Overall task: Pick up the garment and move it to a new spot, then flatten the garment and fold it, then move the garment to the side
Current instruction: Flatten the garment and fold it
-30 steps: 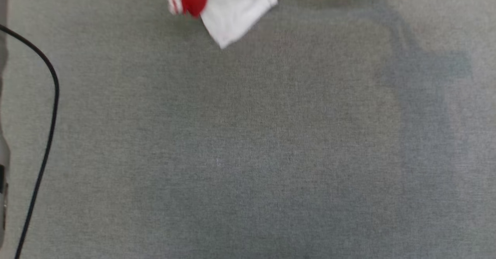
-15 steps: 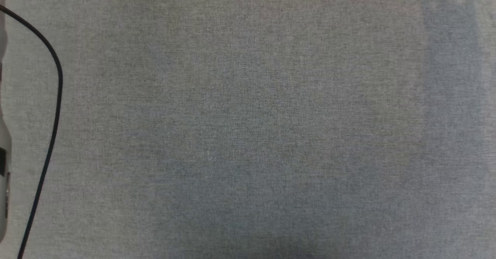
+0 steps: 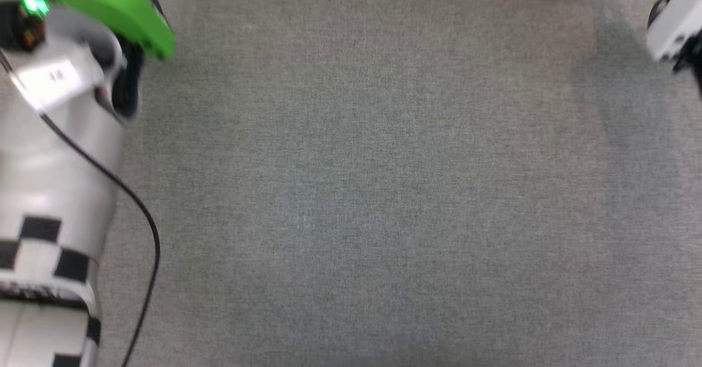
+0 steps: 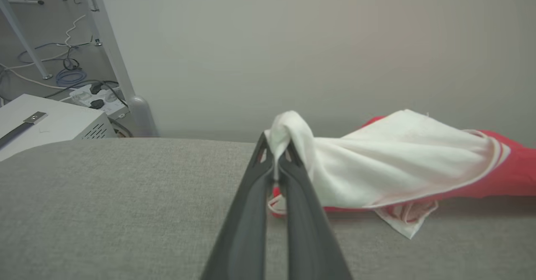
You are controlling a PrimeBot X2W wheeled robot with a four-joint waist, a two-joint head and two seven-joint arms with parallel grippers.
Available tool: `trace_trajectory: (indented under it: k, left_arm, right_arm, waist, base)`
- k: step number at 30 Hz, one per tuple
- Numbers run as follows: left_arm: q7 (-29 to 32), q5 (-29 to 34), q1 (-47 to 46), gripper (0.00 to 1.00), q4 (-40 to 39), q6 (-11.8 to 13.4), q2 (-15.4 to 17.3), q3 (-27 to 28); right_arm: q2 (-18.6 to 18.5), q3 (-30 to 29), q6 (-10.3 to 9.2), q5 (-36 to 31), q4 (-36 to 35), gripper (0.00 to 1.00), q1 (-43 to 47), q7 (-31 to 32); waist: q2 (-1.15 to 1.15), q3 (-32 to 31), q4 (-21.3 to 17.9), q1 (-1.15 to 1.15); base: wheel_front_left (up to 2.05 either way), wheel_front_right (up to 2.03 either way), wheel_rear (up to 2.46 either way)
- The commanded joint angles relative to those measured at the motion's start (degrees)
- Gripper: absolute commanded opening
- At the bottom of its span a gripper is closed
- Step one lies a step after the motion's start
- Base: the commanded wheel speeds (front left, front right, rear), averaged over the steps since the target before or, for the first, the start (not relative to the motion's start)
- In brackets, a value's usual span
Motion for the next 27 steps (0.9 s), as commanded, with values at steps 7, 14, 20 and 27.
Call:
trace_trajectory:
  k: [7,14,20,27]
  left_arm:
    - [-0.3,-0.3,21.6,0.00,-8.8,-0.1,-0.4,3.6]
    - [-0.3,0.7,38.2,0.00,-15.7,1.2,-1.3,5.2]
    - [-0.3,-0.2,49.3,0.00,-21.3,2.9,-0.3,5.8]
    - [3.0,-1.3,62.7,0.00,-32.6,8.3,1.4,6.3]
  right_arm:
    - [-1.8,1.4,-0.12,3.8,-3.5,0.00,16.4,-3.9]
    - [-2.3,-1.0,-0.12,4.3,-6.8,0.00,31.2,-5.9]
    - [-1.4,-5.6,-0.12,2.6,-11.4,0.00,43.4,-5.6]
    - [1.8,-14.1,-0.12,-2.1,-20.3,0.00,58.2,-1.2]
  waist:
    - [0.00,-11.5,0.8,0.00]
    - [0.00,-19.1,1.2,0.00]
    - [0.00,-23.6,1.0,0.00]
    - [0.00,-27.6,0.7,0.00]
  base:
    - [0.00,0.00,0.00]
    - [0.00,0.00,0.00]
    - [0.00,0.00,0.00]
    - [0.00,0.00,0.00]
